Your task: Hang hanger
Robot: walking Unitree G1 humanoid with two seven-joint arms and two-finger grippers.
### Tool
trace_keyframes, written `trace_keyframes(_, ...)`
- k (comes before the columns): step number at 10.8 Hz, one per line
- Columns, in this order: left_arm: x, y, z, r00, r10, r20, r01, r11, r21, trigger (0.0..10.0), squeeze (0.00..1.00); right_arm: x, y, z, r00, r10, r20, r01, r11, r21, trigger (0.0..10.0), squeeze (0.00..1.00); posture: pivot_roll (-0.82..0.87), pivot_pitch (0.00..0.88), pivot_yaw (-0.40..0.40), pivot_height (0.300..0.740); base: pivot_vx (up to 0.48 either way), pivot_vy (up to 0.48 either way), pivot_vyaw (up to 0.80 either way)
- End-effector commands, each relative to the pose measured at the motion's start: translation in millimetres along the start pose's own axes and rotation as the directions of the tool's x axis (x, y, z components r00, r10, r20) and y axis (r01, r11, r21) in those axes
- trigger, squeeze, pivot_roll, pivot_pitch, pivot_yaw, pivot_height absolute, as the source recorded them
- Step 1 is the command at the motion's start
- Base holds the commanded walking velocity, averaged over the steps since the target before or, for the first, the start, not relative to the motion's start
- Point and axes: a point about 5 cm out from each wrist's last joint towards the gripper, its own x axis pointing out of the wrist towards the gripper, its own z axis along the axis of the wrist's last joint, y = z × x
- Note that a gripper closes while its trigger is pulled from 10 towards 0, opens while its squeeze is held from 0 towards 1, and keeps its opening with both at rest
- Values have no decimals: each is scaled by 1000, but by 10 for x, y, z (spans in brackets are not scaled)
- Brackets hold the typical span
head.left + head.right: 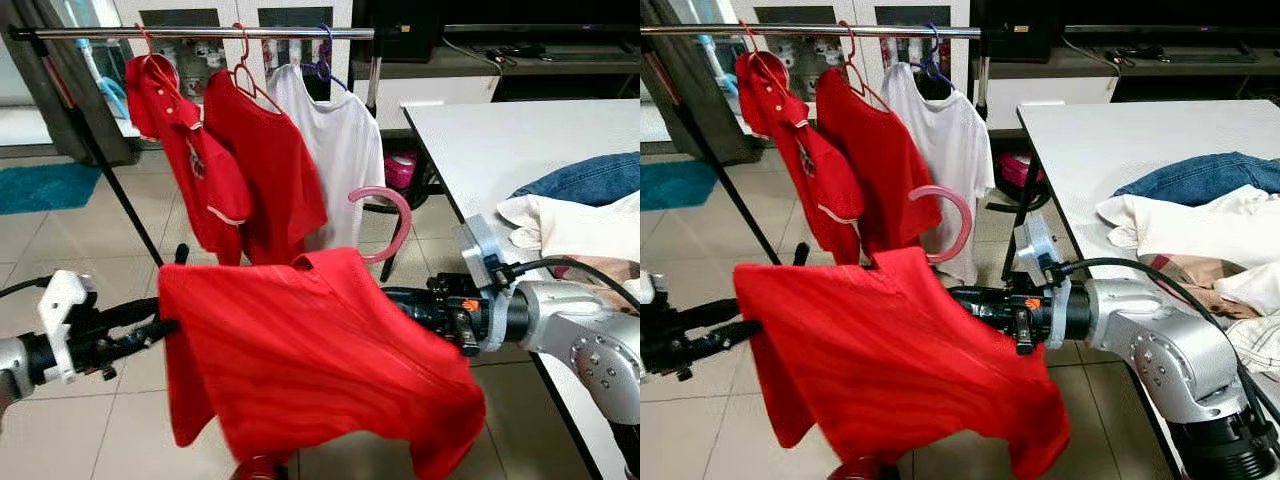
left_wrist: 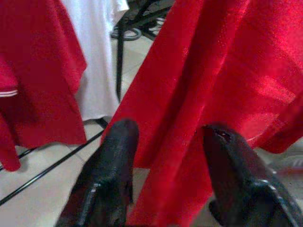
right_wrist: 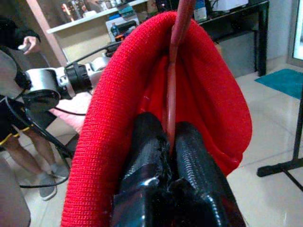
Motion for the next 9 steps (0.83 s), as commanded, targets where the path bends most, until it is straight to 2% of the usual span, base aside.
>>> trace_keyframes(1,67,-19,39,1000,-29,7,29,999,15,10000,1000,14,33,99,999,41,22,-40,998,-45,10000,0,-53,45,61,740,0,0,0)
trace_keyframes(2,150,-8,28,1000,-31,-5,31,999,32,10000,976,24,40,106,998,52,25,-51,998,-46,10000,0,-52,45,60,740,0,0,0)
trace_keyframes(3,228,2,15,1000,-27,-7,27,999,37,8588,278,34,46,105,998,61,25,-60,997,-46,10000,0,-53,44,61,740,0,0,0)
trace_keyframes(4,264,13,10,1000,-12,-6,13,999,32,2784,0,39,47,101,998,63,24,-62,997,-46,10000,0,-55,44,63,740,0,0,0)
trace_keyframes(5,281,37,-34,999,22,-29,-22,1000,16,0,0,42,49,100,998,62,25,-61,997,-46,10000,0,-55,43,64,740,0,0,0)
trace_keyframes(6,294,49,-47,999,43,-27,-44,999,-13,0,0,43,50,97,998,60,26,-59,997,-46,10000,0,-55,42,64,740,0,0,0)
trace_keyframes(9,324,47,-60,999,45,5,-45,999,-28,0,0,43,45,94,998,58,28,-57,997,-47,10000,0,-51,36,63,740,0,0,0)
